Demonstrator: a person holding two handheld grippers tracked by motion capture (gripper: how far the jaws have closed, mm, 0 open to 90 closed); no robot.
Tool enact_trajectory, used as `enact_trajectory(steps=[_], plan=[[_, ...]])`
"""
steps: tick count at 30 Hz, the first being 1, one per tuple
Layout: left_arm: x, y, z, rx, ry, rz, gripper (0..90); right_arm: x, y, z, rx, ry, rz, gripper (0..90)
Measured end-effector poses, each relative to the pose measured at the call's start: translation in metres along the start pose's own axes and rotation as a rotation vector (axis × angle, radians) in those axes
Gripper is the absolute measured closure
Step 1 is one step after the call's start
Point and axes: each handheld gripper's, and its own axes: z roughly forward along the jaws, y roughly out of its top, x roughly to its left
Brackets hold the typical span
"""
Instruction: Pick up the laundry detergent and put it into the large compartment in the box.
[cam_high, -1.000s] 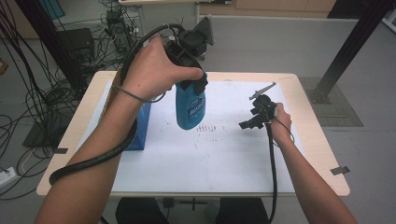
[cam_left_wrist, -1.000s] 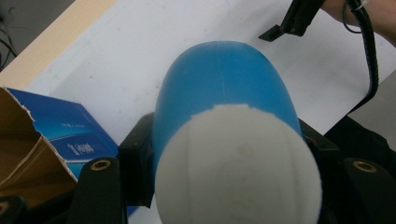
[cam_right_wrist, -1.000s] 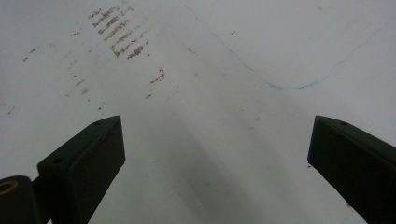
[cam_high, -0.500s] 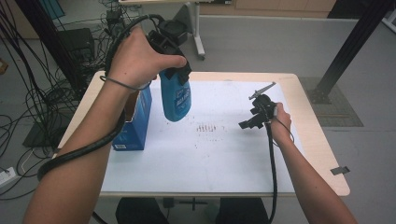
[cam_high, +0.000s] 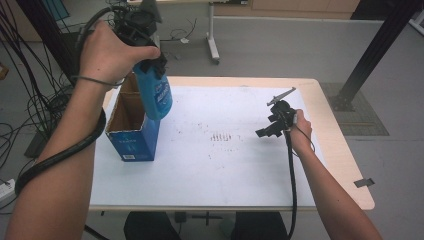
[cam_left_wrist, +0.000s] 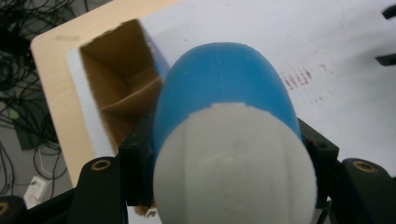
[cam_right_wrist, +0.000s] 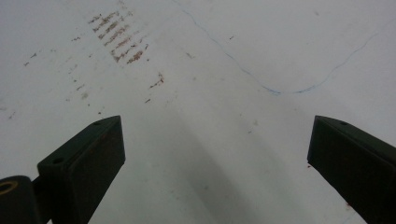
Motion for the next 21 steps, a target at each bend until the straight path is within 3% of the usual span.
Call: enact_trajectory(steps=[12, 16, 21], plan=[[0.047, -0.009, 0.002, 0.01, 0.072, -0.139, 37.3, 0.0, 0.0, 0.003, -0.006, 0.004, 0.001, 3.8], [0.055, -0.01, 0.005, 0.015, 0.099, -0.168, 37.3, -0.001, 0.0, 0.003, -0.009, 0.006, 0.003, 3.8], [0.063, -0.011, 0.01, 0.017, 0.097, -0.2, 37.3, -0.003, -0.002, 0.002, -0.009, 0.004, 0.007, 3.8]])
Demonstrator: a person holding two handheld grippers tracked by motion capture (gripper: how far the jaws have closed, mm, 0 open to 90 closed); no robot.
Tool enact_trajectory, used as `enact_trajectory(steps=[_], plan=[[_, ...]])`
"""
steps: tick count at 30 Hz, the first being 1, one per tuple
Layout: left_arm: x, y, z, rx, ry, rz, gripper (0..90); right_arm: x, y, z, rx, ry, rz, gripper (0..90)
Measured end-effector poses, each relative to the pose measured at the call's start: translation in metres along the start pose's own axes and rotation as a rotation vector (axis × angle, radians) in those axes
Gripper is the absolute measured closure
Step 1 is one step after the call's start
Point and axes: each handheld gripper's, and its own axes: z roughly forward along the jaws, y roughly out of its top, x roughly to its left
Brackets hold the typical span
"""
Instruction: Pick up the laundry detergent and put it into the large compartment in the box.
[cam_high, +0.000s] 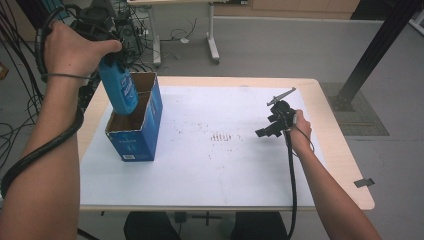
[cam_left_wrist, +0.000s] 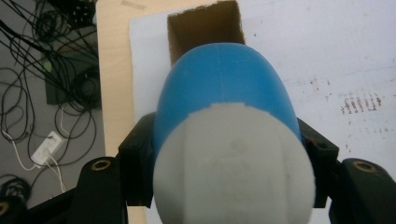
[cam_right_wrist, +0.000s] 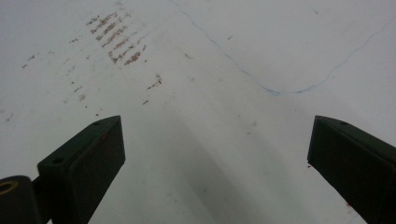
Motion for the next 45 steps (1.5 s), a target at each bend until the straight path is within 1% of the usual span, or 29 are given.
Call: enact_trajectory(steps=[5, 9, 10, 13, 21, 25, 26, 34, 41, 45], plan=[[0.002, 0.0, 0.006, 0.005, -0.014, -0.012, 37.3, -0.001, 0.0, 0.001, 0.0, 0.0, 0.0, 3.8], [0.001, -0.001, 0.011, 0.019, -0.022, -0.004, 37.3, 0.0, 0.0, 0.001, 0.004, 0.001, -0.002, 3.8], [0.001, -0.002, 0.013, 0.017, -0.023, -0.008, 37.3, 0.0, 0.0, 0.001, 0.001, 0.001, -0.001, 3.8], [0.001, -0.003, 0.018, 0.028, -0.021, -0.003, 37.3, 0.0, 0.0, 0.001, 0.004, 0.003, -0.001, 3.8], [0.002, -0.007, 0.035, 0.049, -0.011, -0.012, 37.3, 0.001, 0.0, 0.0, 0.002, -0.002, -0.004, 3.8], [0.003, -0.009, 0.044, 0.063, -0.02, -0.011, 37.3, 0.001, 0.001, 0.0, 0.005, -0.001, -0.002, 3.8], [0.003, -0.01, 0.045, 0.064, -0.02, -0.015, 37.3, 0.002, 0.001, 0.0, 0.004, -0.001, -0.004, 3.8], [0.002, -0.014, 0.058, 0.065, -0.015, -0.012, 37.3, 0.004, 0.002, 0.001, 0.006, 0.001, -0.009, 3.9], [0.002, -0.019, 0.072, 0.087, -0.026, -0.015, 37.3, 0.005, 0.003, 0.001, 0.009, 0.002, -0.01, 3.9], [0.002, -0.021, 0.077, 0.094, -0.028, -0.017, 37.3, 0.005, 0.003, 0.001, 0.009, 0.001, -0.011, 3.8]])
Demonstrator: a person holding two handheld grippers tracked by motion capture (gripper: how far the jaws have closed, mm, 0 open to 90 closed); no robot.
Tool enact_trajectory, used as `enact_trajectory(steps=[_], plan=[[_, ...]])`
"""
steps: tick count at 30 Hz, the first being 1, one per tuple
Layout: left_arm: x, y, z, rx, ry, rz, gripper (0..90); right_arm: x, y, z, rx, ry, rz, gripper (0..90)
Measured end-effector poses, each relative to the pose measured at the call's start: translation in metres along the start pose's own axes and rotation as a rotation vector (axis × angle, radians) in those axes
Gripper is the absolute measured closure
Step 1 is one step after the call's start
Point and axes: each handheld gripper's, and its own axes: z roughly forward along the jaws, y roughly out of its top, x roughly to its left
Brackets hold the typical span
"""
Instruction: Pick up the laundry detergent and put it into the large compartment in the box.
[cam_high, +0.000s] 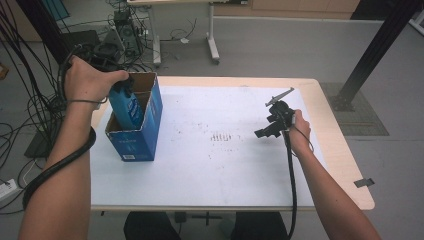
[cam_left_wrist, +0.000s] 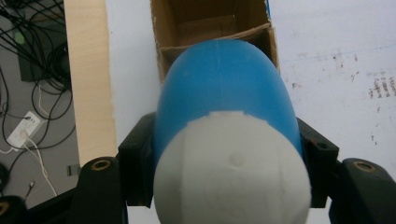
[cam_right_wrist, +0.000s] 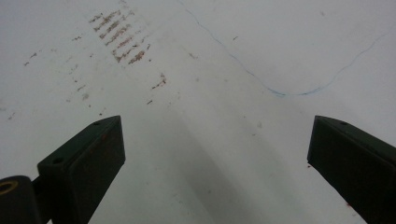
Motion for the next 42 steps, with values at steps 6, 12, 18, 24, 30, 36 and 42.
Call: enact_trajectory(steps=[6, 12, 18, 24, 30, 36, 42], plan=[[0.0, -0.001, 0.007, 0.008, 0.002, -0.005, 37.3, 0.0, 0.0, 0.0, 0.0, 0.001, 0.0, 3.9], [-0.002, -0.003, 0.015, 0.019, -0.009, -0.004, 37.3, 0.0, 0.0, -0.001, 0.001, 0.0, 0.0, 3.9], [-0.004, -0.004, 0.023, 0.026, -0.014, -0.005, 37.3, 0.001, 0.0, -0.001, -0.005, 0.0, 0.001, 3.9], [-0.005, -0.007, 0.033, 0.043, -0.009, -0.005, 37.2, 0.001, 0.0, -0.001, -0.005, 0.005, 0.002, 3.8], [-0.006, -0.009, 0.044, 0.059, 0.002, -0.01, 37.2, 0.001, -0.001, 0.0, -0.004, 0.008, 0.005, 3.8], [-0.008, -0.012, 0.053, 0.073, 0.006, -0.009, 37.2, 0.001, -0.001, 0.0, -0.004, 0.009, 0.003, 3.8], [-0.01, -0.014, 0.061, 0.079, 0.012, -0.011, 37.1, 0.001, -0.001, 0.0, -0.002, 0.01, 0.003, 3.9]])
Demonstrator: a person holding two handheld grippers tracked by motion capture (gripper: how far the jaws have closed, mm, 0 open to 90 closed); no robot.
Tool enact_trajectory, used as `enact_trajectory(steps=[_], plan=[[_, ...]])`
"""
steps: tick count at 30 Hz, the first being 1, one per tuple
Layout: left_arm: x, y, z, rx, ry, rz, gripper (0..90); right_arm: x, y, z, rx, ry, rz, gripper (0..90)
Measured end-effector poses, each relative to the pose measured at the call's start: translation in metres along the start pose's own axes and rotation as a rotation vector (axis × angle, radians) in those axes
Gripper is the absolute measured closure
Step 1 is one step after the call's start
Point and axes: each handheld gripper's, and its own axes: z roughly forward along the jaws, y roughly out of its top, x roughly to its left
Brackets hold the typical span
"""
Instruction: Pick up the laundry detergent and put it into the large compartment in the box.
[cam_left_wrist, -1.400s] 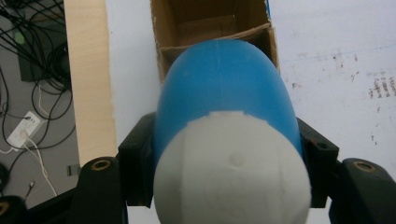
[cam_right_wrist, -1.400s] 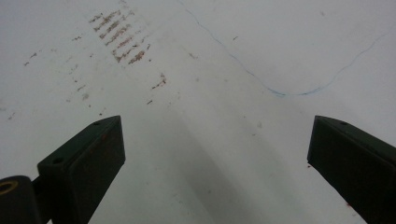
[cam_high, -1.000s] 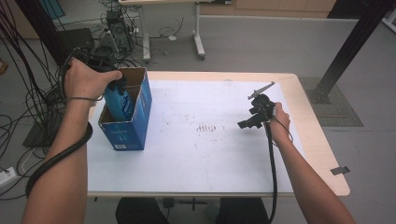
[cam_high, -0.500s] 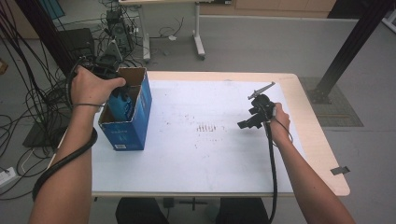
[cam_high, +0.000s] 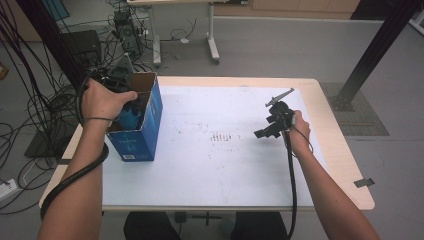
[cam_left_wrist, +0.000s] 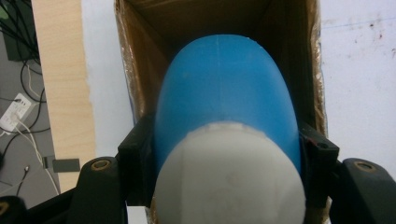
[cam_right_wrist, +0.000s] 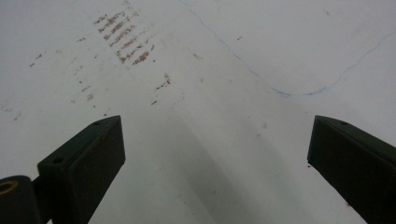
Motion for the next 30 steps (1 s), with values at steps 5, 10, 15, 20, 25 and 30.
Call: enact_trajectory(steps=[5, 10, 15, 20, 25, 30], plan=[[-0.002, -0.001, 0.008, 0.017, 0.005, 0.003, 37.1, 0.0, -0.001, -0.001, -0.003, 0.002, 0.004, 3.9], [-0.002, -0.001, 0.014, 0.033, 0.007, 0.004, 37.0, -0.001, -0.002, -0.001, -0.003, 0.003, 0.006, 3.9], [-0.002, -0.002, 0.018, 0.044, 0.015, 0.009, 37.1, -0.001, -0.002, 0.0, -0.001, 0.007, 0.009, 3.8], [-0.002, -0.003, 0.022, 0.05, 0.015, 0.006, 37.1, 0.0, -0.002, 0.0, -0.003, 0.007, 0.009, 3.8], [-0.003, -0.002, 0.023, 0.045, 0.017, 0.004, 37.2, 0.0, -0.002, 0.001, 0.001, 0.01, 0.011, 3.8], [-0.003, -0.002, 0.023, 0.04, 0.013, 0.005, 37.3, 0.0, -0.002, 0.001, -0.001, 0.01, 0.013, 3.8]])
